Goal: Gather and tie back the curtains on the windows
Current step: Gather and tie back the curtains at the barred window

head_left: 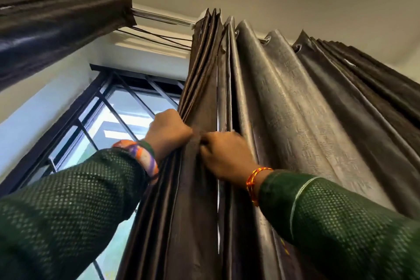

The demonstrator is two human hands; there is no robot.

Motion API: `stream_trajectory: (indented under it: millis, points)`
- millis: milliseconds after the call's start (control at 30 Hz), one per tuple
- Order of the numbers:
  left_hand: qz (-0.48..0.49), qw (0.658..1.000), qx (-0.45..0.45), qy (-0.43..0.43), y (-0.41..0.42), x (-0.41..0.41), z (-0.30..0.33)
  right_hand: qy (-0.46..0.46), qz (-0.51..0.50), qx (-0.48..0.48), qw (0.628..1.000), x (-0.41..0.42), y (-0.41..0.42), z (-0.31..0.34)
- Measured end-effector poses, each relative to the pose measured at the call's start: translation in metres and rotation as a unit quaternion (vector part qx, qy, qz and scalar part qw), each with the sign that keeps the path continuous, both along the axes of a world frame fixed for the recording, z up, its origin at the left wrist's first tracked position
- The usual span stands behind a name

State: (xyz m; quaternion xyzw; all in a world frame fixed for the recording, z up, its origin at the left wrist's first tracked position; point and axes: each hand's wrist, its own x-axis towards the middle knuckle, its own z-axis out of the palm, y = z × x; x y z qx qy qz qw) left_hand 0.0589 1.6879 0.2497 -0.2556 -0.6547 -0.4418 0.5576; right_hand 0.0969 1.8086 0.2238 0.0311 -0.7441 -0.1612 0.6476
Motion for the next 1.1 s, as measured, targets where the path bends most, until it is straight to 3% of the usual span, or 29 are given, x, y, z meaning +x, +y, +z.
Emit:
stream_trajectory:
  millis: [33, 100, 300, 500, 667, 833, 1100]
  points:
    - [0.026, 1.000, -0.001, 0.006, 0.003, -0.002, -0.002, 0.047, -0.111, 0.023, 0.992, -0.003, 0.008, 0.003]
    - [0.105, 0.994, -0.005, 0.023, 0.008, -0.005, -0.004, 0.093, -0.201, 0.016, 0.975, -0.008, 0.021, 0.008]
    - [0.348, 0.924, -0.054, 0.151, 0.028, 0.011, -0.002, 0.075, -0.191, -0.130, 0.970, 0.001, 0.065, 0.018]
    - [0.408, 0.874, -0.099, 0.246, 0.089, 0.056, 0.008, 0.066, -0.122, -0.150, 0.979, 0.048, 0.132, 0.026]
    - [0.386, 0.885, -0.163, 0.203, 0.153, 0.094, 0.022, 0.126, -0.124, -0.154, 0.972, 0.105, 0.195, 0.043]
    - [0.223, 0.937, -0.207, 0.173, 0.221, 0.129, 0.031, 0.138, -0.106, -0.183, 0.968, 0.152, 0.261, 0.084]
    - [0.160, 0.942, -0.244, 0.167, 0.310, 0.156, 0.042, 0.154, -0.082, -0.257, 0.950, 0.200, 0.371, 0.096]
